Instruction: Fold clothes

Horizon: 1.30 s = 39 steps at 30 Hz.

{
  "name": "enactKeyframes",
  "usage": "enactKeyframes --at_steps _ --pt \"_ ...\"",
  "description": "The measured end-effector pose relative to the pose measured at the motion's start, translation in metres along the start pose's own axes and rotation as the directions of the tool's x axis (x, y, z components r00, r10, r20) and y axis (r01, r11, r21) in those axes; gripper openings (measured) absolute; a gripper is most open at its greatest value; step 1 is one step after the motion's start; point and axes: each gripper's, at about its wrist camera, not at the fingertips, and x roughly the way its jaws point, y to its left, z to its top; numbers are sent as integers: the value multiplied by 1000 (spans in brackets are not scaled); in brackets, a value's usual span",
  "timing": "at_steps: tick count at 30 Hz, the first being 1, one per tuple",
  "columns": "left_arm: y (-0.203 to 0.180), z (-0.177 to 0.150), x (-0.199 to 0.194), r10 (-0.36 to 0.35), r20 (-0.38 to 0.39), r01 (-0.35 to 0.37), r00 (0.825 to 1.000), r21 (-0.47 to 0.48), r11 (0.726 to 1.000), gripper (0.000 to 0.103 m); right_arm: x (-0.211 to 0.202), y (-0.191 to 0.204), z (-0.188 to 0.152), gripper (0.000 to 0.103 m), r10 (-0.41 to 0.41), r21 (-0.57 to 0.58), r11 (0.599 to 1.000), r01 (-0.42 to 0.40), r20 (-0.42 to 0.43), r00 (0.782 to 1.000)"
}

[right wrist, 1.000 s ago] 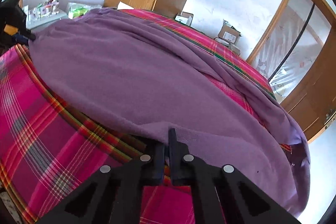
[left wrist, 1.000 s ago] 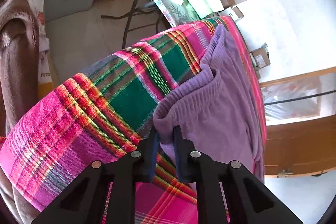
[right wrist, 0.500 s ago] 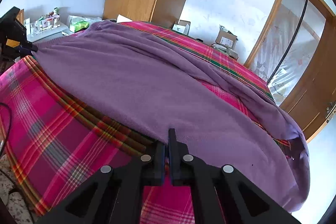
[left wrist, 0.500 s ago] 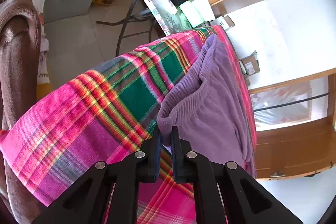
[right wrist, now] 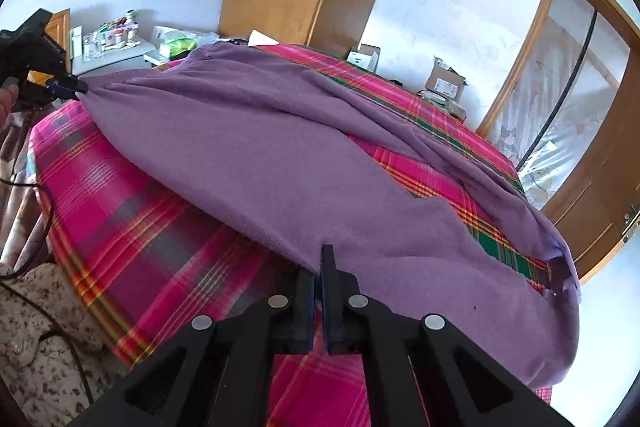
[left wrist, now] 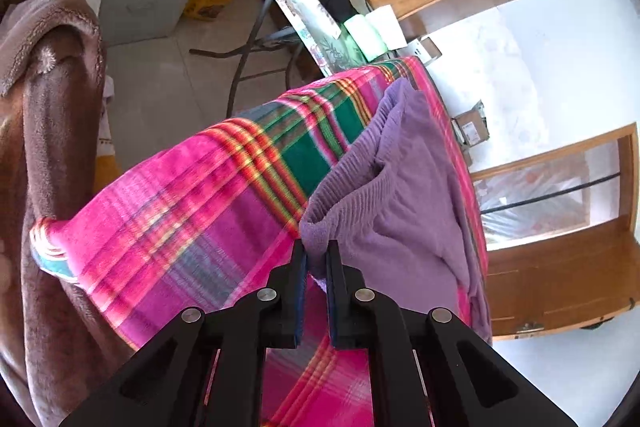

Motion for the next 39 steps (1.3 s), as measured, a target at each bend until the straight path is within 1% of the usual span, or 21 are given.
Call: enactKeyframes --at_steps 5,8,14,17,20,21,24,25,27,28,29,31,32,33,34,35,37,39 --pt "9 -8 -10 8 3 -8 1000 9 1000 9 -11 6 -8 2 20 -13 1000 -20 -3 1000" --pt "12 -9 -9 23 -6 -23 1000 11 1000 9 -11 7 -14 2 34 -9 999 -35 -11 999" --pt "18 -12 -6 54 -26 -54 998 11 998 9 3 9 -20 3 59 -17 998 -60 -69 996" --pt "21 -13 -4 70 -36 -70 997 11 998 11 9 8 -20 3 79 -16 997 -81 -101 992" --pt "17 -13 -10 102 -25 -101 994 40 994 17 7 0 -14 6 139 -1 990 -140 -118 983" --pt "15 -12 -14 109 -20 -108 994 55 993 18 5 -3 -11 9 169 7 986 -169 -121 978" --pt "10 -6 -27 123 -3 -122 992 101 987 18 -4 -19 2 12 265 35 964 -263 -112 958" --pt "8 -4 -31 128 2 -128 992 116 985 21 -6 -25 9 13 294 42 956 -292 -115 949" --pt "-2 2 -41 142 27 -144 990 166 976 21 -10 -37 26 14 351 52 936 -347 -132 927" --pt "-11 5 -45 146 26 -148 989 199 969 21 -12 -43 34 16 378 58 926 -374 -140 915" --pt "-20 9 -49 149 23 -150 989 235 960 21 -14 -49 43 20 406 64 914 -401 -148 902" --pt "-39 16 -56 157 15 -154 988 304 940 22 -17 -61 60 22 459 76 888 -453 -163 873" --pt "-49 20 -60 161 12 -155 987 338 928 22 -21 -65 68 22 463 57 886 -461 -174 869" --pt "-57 24 -62 168 3 -158 986 362 919 23 -27 -66 77 22 451 19 890 -456 -187 873" --pt "-64 27 -64 180 4 -167 984 388 906 29 -32 -68 83 22 440 -11 893 -450 -193 877" --pt "-73 31 -65 192 15 -181 981 418 890 32 -36 -70 91 22 425 -35 898 -438 -180 887" --pt "-84 44 -55 187 -6 -166 982 431 887 35 -40 -77 112 25 396 -63 911 -407 -133 908" --pt "-95 57 -45 178 -32 -147 983 438 887 35 -31 -84 131 31 381 -35 922 -385 -84 921"
